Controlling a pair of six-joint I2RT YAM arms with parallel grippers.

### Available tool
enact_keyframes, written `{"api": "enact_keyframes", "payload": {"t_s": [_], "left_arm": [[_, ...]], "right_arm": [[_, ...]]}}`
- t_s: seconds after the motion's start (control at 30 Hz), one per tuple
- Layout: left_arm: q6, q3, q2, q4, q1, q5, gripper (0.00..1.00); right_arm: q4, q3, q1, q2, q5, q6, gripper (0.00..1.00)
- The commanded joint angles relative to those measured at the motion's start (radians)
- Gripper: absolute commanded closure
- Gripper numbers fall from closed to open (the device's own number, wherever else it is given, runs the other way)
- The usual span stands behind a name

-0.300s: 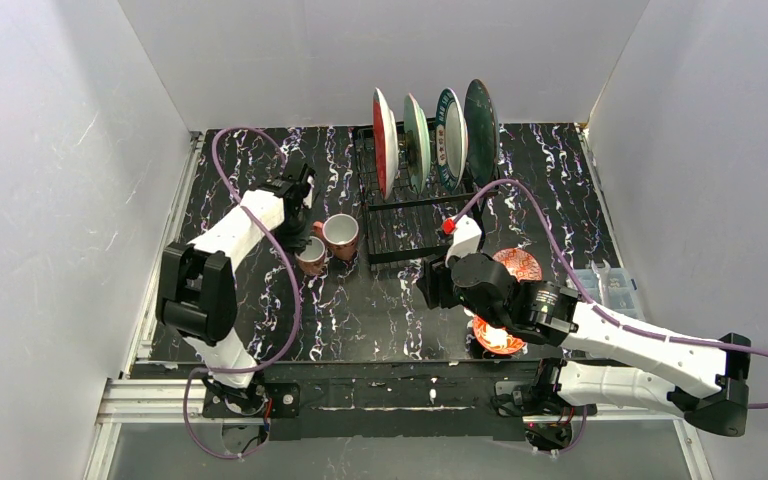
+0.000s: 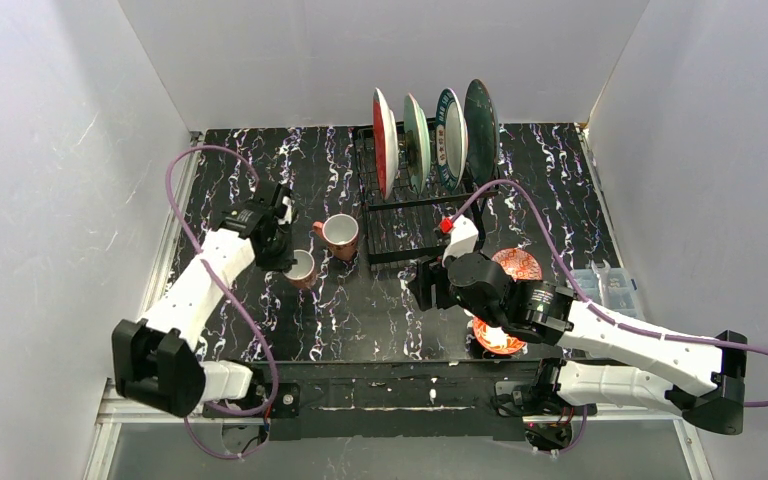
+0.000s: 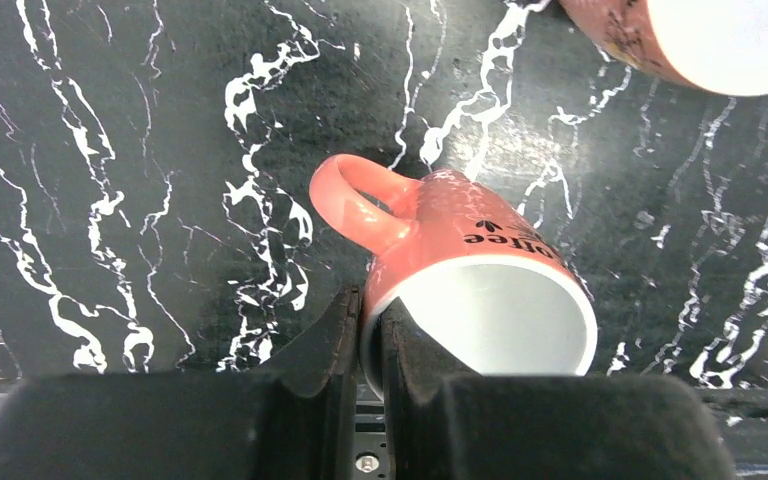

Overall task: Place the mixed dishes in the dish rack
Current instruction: Pick up the cup at the center of the board, then turn the cup upside down in the dish rack.

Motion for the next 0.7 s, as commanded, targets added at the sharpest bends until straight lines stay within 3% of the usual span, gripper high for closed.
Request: {"api": "enact_keyframes", "payload": {"t_s": [0.0, 0.23, 0.67], "left_arm": [[-0.043, -0.036, -0.173, -0.007, 0.005, 0.106, 1.00], [-0.061, -0.056, -0.331, 0.053, 0.006, 0.242, 1.00], [-0.095, -0.143, -0.557, 0.283, 0.006, 0.422, 1.00]], "right_arm": [[0.092, -0.023, 0.003, -0.029, -0.023, 0.045, 0.21], [0.172, -0.074, 0.003, -0.057, -0.068, 0.125, 0.10], [0.468, -0.193, 0.001, -0.070, -0.196, 0.402, 0.09]]}}
